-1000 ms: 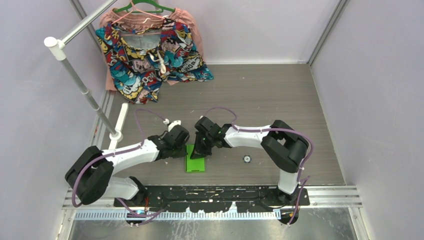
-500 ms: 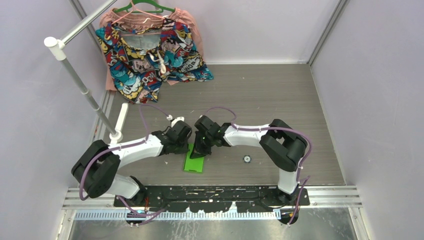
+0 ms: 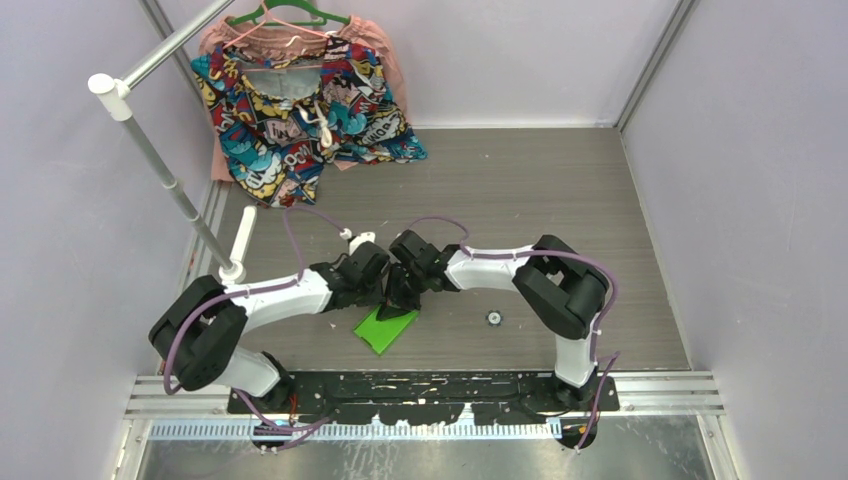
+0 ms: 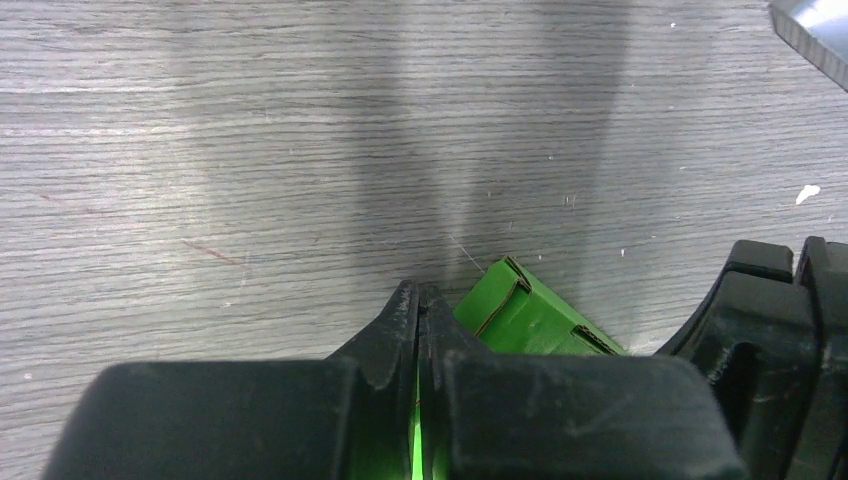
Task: Fold the paper box
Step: Close the paper box at the center of the board.
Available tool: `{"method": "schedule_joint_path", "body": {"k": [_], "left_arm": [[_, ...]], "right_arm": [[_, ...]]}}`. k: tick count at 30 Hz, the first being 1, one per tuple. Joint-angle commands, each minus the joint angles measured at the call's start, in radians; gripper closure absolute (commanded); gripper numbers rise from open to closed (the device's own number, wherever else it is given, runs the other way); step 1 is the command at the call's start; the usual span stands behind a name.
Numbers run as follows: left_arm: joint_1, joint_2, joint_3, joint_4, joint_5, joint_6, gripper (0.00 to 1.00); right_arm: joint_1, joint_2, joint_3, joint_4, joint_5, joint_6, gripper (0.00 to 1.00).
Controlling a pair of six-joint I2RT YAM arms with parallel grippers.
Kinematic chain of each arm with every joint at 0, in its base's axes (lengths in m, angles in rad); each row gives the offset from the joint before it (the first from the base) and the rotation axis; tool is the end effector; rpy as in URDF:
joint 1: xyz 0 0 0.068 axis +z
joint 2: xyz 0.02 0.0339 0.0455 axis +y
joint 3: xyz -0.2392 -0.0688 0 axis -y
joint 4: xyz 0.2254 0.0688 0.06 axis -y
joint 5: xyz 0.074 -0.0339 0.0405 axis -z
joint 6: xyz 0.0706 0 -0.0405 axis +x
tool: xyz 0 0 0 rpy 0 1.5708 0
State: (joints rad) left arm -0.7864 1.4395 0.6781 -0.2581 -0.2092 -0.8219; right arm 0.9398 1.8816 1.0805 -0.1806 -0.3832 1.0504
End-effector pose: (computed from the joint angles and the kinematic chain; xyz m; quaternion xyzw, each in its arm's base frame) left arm 0.1998 -0.1795 0.1167 -0.0454 0.9563 -0.1253 0.2601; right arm 0.1973 0.3148 0.1052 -0.0033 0.9410 0.3383 0.0023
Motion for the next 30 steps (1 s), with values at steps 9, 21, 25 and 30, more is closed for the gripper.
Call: {"method": "schedule_joint_path", "body": {"k": [9,21,25,30], "left_arm": [[0.063,-0.14,0.014,-0.079,0.077,0.072,1.0],[0.143,-0.181,-0.026,-0.103,0.11,0.091,1.0],[0.143,-0.186,-0.073,-0.068,0.143,0.069,1.0],[0.133,-0.208,-0.126,-0.037,0.167,0.041,1.0]], "right_arm": [[-0.019,-0.124,0.019,-0.135,0.147,-0.154,0.9],[-0.039,-0.316,0.107,-0.4,0.174,-0.199,0.27],[0.005,-0.419,0.012,-0.445,0.255,-0.092,0.0],[0.104,-0.467,-0.077,-0.425,0.411,0.086,0.0]]}}
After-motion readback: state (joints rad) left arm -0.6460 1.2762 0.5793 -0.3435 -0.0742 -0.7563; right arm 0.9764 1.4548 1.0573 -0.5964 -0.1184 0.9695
